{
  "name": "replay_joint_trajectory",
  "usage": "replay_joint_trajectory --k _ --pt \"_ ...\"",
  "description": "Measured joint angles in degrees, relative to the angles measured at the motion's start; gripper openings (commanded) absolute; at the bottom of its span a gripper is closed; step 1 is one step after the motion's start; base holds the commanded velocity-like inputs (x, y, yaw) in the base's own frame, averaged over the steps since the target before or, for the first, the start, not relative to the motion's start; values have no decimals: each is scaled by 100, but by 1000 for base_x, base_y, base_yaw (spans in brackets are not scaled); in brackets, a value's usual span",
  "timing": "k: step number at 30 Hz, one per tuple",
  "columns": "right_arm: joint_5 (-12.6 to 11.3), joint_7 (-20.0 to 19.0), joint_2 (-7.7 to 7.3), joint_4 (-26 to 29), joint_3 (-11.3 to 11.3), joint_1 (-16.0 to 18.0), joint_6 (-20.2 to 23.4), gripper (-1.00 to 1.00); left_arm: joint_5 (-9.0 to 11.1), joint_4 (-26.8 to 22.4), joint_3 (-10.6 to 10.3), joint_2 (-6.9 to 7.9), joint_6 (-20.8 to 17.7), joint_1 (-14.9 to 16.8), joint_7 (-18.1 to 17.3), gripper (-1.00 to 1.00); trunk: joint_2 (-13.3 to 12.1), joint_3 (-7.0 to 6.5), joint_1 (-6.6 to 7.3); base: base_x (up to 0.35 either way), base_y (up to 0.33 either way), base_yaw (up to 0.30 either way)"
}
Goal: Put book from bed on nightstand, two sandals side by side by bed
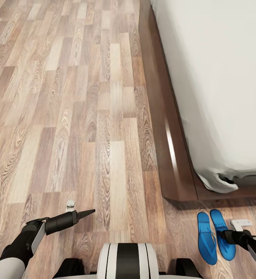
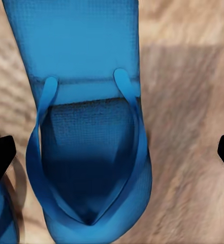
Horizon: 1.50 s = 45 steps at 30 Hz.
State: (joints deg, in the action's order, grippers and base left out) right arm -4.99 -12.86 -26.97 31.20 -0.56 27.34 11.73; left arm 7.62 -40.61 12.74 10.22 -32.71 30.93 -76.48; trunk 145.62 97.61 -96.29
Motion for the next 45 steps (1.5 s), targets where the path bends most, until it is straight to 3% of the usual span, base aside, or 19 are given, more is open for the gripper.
replay_joint_trajectory --k 4,9,10,13,16,17,18,21,22,23,24,26,31,45 --pt "-5 -31 -2 -1 -5 0 21 100 -14 72 3 -124 0 1 212 100 -5 -89 10 0 0 0" --pt "-14 -102 -30 0 -7 0 30 100 -19 94 7 -164 0 0 371 100 -12 -200 23 0 0 0" --pt "-42 -568 -146 -29 -8 -4 27 100 -20 103 13 -173 3 1 413 100 -13 -222 26 0 0 0" --pt "-173 -1353 -289 -72 -8 -7 19 100 -16 135 17 -176 8 0 427 100 -17 -288 33 0 0 0" --pt "-647 -2913 -500 -185 -8 -13 19 100 -19 393 25 -160 131 -5 431 100 -21 -354 41 0 0 0" --pt "-727 -3172 -527 -254 -8 -14 18 100 -19 472 26 -152 187 -6 431 100 -23 -377 44 0 0 0" --pt "-850 -3617 -565 -461 -7 -17 17 100 -19 649 27 -120 335 -8 428 100 -24 -399 46 0 0 0" --pt "-970 -4183 -601 -898 -7 -19 15 100 -12 988 28 -13 646 -8 425 100 -28 -465 54 0 0 0" --pt "-1025 -4594 -617 -1336 0 -23 15 100 -8 1405 24 90 997 -10 425 100 -30 -487 56 0 0 0" --pt "-1049 -4717 -620 -1493 -6 -20 13 100 -4 1578 25 121 1131 -10 425 100 -31 -509 59 0 0 0" --pt "-1081 -5069 -628 -1891 11 -23 7 100 -9 2181 13 187 1666 -14 431 100 -32 -531 61 0 0 0" --pt "-1102 -5242 -628 -2064 -1 -20 -14 100 -31 2621 39 206 2125 -10 427 100 -35 -576 67 0 0 0" --pt "-1109 -5346 -591 -2224 0 -20 -99 100 -38 3072 54 211 2786 -9 427 100 -42 -687 80 0 0 0" --pt "-1213 -5391 -563 -2894 -4 -19 -607 100 -27 3205 56 215 2976 -9 421 100 -60 -997 116 0 0 0"
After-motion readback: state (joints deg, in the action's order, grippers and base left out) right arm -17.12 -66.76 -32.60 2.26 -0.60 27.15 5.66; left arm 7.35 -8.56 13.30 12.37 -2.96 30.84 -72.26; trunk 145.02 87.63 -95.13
